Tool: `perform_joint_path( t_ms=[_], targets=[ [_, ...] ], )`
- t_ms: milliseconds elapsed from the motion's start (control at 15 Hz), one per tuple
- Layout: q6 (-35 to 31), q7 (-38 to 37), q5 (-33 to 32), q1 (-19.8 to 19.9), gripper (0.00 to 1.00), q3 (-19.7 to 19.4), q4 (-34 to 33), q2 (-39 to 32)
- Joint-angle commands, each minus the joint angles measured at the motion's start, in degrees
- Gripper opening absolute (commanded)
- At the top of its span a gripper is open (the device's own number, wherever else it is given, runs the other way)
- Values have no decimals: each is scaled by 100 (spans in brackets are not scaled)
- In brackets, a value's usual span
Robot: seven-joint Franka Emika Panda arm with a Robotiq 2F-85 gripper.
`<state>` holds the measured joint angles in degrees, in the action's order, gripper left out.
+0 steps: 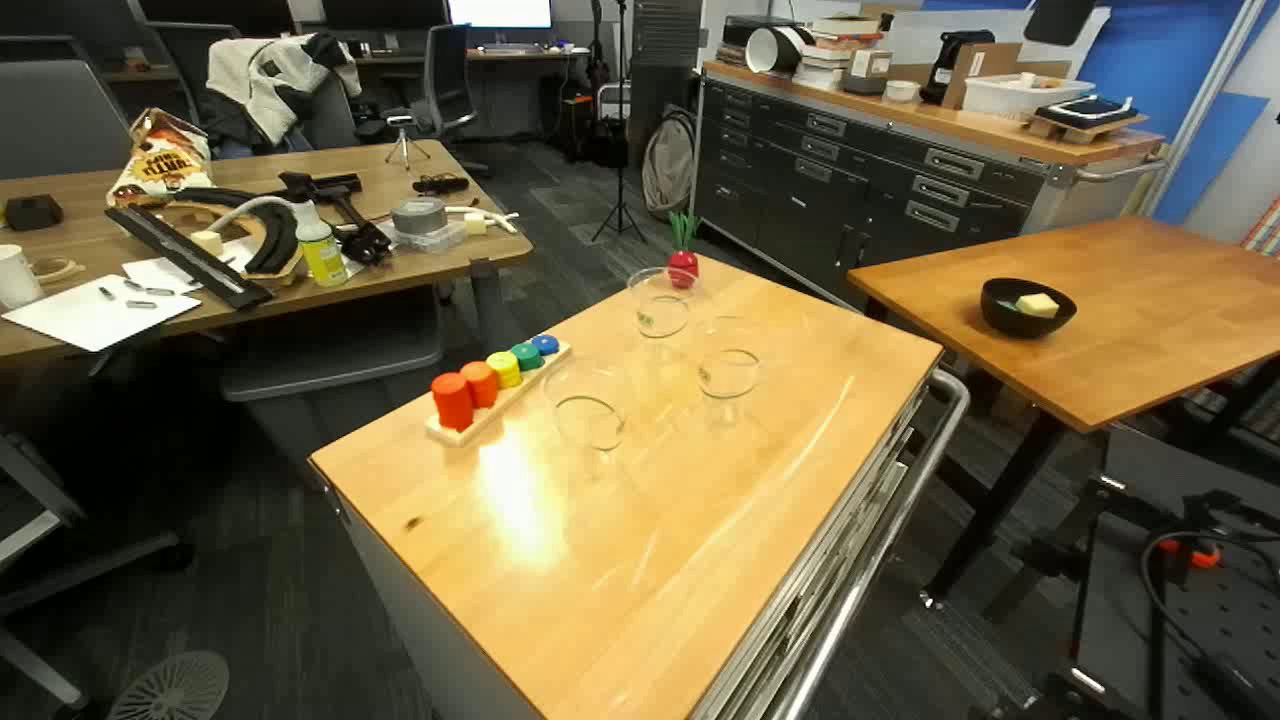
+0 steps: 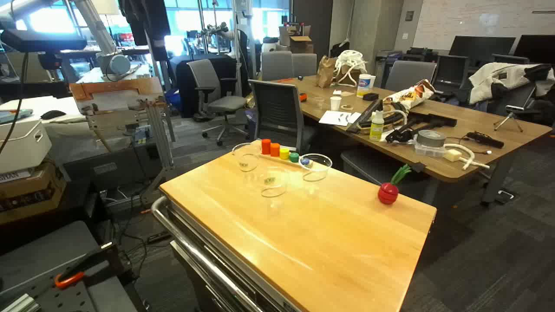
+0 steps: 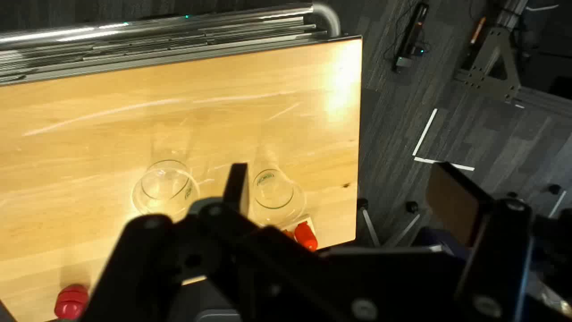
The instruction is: Stack the cups into the middle cup
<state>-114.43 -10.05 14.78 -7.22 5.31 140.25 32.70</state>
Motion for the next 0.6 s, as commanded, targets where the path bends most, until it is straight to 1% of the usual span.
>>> perform_joint_path(
  t_ms=[0,533],
  targets=[
    [22,21,23,52,100,41,-45,4],
    [23,21,24,53,100,41,-119,42]
  ],
)
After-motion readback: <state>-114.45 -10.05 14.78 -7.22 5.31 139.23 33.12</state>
